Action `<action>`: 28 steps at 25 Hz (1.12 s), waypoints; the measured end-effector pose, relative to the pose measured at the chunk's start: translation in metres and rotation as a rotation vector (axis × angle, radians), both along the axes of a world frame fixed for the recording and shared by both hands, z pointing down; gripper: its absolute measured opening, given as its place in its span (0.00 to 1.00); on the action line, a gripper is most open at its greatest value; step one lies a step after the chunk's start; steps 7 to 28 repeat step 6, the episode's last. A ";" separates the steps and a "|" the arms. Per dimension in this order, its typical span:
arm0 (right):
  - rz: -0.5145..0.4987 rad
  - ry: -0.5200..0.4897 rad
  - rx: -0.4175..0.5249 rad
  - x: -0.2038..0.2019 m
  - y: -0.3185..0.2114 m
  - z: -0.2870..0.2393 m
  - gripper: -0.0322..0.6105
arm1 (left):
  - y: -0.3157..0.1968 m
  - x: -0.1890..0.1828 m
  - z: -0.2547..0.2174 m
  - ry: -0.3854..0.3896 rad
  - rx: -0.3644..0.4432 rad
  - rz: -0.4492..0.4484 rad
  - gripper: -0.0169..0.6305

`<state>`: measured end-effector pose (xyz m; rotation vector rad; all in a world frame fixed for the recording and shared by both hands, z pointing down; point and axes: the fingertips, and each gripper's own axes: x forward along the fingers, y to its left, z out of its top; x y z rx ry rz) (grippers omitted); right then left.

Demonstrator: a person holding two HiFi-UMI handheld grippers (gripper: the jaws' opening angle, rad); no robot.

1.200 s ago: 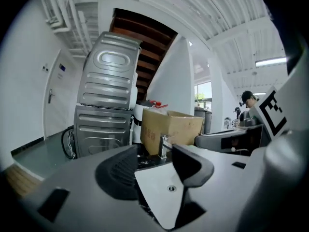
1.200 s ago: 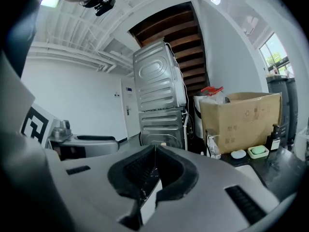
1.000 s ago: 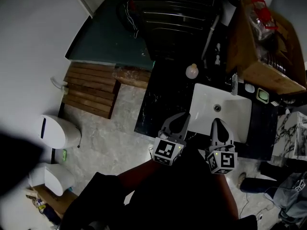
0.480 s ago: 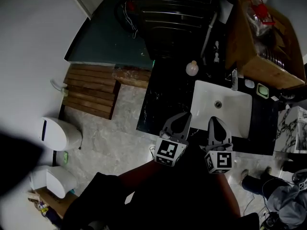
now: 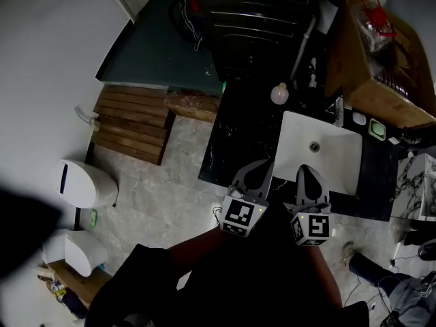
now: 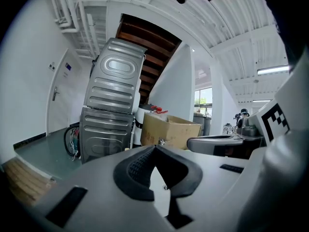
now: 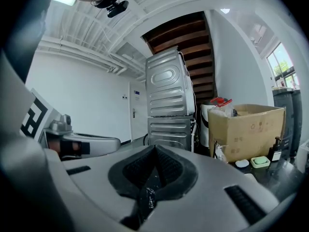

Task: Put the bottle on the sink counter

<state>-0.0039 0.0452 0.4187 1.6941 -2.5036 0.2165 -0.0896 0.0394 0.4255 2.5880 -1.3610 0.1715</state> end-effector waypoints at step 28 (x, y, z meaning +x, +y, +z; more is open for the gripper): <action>0.007 -0.006 0.007 0.002 0.000 0.001 0.11 | 0.005 0.004 0.006 0.017 -0.017 0.025 0.05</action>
